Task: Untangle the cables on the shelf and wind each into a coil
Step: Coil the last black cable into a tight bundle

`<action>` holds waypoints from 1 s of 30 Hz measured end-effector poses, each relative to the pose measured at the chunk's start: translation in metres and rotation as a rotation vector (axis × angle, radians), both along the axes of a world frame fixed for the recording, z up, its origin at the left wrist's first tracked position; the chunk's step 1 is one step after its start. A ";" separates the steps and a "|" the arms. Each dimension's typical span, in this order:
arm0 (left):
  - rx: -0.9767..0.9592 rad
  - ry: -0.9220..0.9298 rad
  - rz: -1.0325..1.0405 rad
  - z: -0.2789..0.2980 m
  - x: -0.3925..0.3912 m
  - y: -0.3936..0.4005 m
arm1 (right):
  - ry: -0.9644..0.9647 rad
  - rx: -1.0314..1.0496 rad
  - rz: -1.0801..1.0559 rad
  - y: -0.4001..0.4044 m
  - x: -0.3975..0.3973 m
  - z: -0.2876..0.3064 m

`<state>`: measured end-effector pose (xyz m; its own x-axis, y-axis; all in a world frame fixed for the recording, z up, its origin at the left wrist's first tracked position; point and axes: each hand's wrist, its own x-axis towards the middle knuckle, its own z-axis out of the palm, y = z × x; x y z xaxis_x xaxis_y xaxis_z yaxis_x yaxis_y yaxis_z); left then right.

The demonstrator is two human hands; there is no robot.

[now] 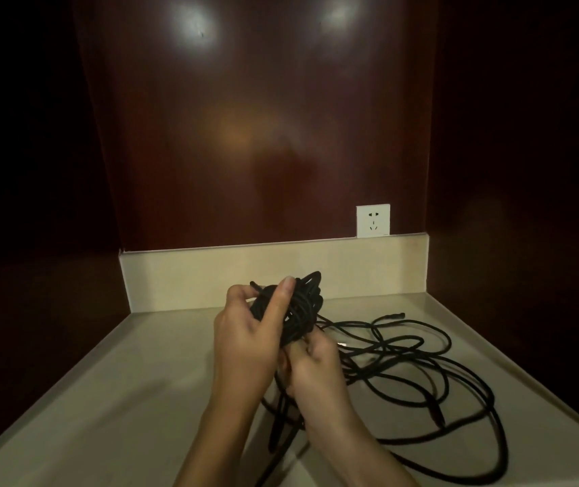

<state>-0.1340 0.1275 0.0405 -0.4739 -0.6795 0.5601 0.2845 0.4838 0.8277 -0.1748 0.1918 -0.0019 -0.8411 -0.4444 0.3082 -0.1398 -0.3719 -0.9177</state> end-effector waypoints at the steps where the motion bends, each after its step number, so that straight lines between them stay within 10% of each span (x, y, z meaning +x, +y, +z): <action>1: -0.003 0.006 0.026 0.002 0.002 0.002 | 0.030 -0.013 -0.033 -0.003 0.001 -0.002; 21: -0.097 -0.005 0.027 -0.002 0.023 -0.013 | 1.168 0.844 -0.351 0.077 -0.022 0.012; 30: -0.320 -0.243 -0.013 0.008 0.038 -0.012 | 1.883 0.612 -0.394 0.100 -0.034 0.070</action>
